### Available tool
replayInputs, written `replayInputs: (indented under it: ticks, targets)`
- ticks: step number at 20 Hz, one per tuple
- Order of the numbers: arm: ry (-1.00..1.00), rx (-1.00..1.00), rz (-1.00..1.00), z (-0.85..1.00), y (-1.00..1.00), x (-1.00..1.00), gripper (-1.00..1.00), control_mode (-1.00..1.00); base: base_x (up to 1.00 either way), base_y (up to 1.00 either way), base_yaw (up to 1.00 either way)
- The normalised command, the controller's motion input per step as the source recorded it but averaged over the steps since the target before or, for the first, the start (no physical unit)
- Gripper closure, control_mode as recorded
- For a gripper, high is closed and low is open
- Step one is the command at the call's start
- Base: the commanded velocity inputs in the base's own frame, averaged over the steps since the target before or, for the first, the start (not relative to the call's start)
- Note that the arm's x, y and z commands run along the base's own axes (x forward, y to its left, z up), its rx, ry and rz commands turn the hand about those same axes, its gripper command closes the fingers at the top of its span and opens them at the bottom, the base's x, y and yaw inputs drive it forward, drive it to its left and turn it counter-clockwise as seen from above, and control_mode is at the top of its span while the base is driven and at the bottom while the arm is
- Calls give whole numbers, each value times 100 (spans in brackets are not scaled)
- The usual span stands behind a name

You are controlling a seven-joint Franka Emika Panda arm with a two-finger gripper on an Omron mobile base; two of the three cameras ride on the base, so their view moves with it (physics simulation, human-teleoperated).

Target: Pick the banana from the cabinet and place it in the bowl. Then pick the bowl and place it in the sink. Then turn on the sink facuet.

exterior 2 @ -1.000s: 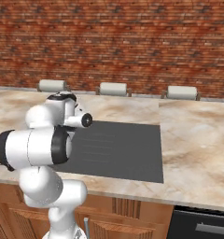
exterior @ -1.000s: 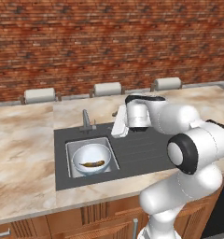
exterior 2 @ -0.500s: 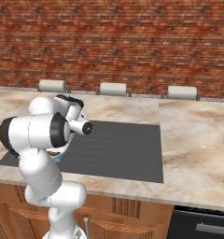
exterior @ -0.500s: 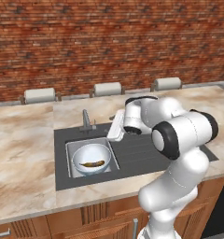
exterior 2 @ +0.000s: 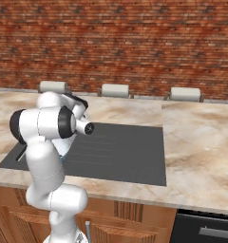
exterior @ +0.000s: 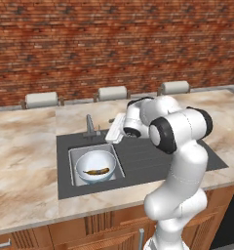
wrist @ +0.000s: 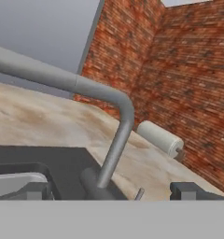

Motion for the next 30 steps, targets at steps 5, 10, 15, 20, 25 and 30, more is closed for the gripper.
replayInputs:
  ticks: [5,10,15,20,25,30]
  targets:
    - [5,7,0,-32,18,35,-100,-100,0,0,0]
    - [4,7,0,-24,7,43,-100,-100,0,0,0]
    - [4,7,0,-18,3,56,-100,-100,0,0,0]
    - [3,6,0,-11,7,50,-100,-100,0,0,0]
    - [3,3,0,-19,23,42,-100,-100,0,0,0]
    - [6,0,0,-28,19,47,-100,-100,0,0,0]
